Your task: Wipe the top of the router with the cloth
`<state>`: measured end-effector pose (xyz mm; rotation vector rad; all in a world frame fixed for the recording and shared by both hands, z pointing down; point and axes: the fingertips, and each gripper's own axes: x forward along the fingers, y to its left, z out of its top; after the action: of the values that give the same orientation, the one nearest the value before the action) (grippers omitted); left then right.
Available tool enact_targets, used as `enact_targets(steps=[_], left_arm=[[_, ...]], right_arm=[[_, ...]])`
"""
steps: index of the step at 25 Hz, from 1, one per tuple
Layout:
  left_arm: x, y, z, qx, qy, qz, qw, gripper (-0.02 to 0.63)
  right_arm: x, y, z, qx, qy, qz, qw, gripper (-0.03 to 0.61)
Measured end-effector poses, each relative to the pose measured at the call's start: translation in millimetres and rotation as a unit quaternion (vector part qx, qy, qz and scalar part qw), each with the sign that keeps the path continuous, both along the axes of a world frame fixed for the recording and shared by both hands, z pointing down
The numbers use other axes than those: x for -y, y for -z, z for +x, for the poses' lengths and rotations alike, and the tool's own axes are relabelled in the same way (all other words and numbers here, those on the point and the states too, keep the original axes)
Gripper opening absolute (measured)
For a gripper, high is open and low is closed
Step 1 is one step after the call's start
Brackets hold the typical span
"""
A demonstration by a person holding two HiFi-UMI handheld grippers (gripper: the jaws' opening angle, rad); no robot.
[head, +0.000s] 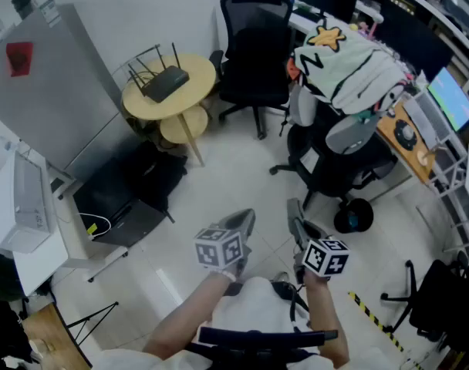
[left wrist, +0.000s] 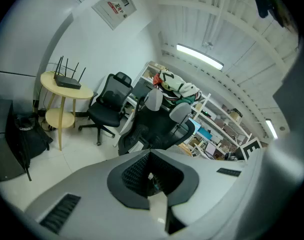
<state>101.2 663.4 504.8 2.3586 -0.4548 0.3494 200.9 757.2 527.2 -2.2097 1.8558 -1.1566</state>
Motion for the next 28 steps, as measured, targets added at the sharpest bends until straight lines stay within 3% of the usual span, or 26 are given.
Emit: enact_targets(steps=[7, 14, 20, 28], left_arm=[[21.8, -0.3, -23.0, 0.001, 0.005, 0.005, 1.0, -0.002], [52.9, 1.6, -70.0, 0.002, 0.008, 0.008, 0.9999, -0.002], [89.5, -2.5, -116.2, 0.004, 0.043, 0.005, 0.999, -0.002], [138.9, -16.6, -113.5, 0.006, 0.076, 0.0, 0.9971, -0.002]], right_arm=[[23.3, -0.8, -20.1, -0.003, 0.002, 0.0, 1.0, 0.037], [57.9, 1.0, -61.4, 0.01, -0.006, 0.013, 1.0, 0.037], [91.8, -2.0, -106.6, 0.0, 0.031, 0.005, 1.0, 0.037], [149.0, -15.3, -98.7, 0.011, 0.059, 0.003, 0.998, 0.037]])
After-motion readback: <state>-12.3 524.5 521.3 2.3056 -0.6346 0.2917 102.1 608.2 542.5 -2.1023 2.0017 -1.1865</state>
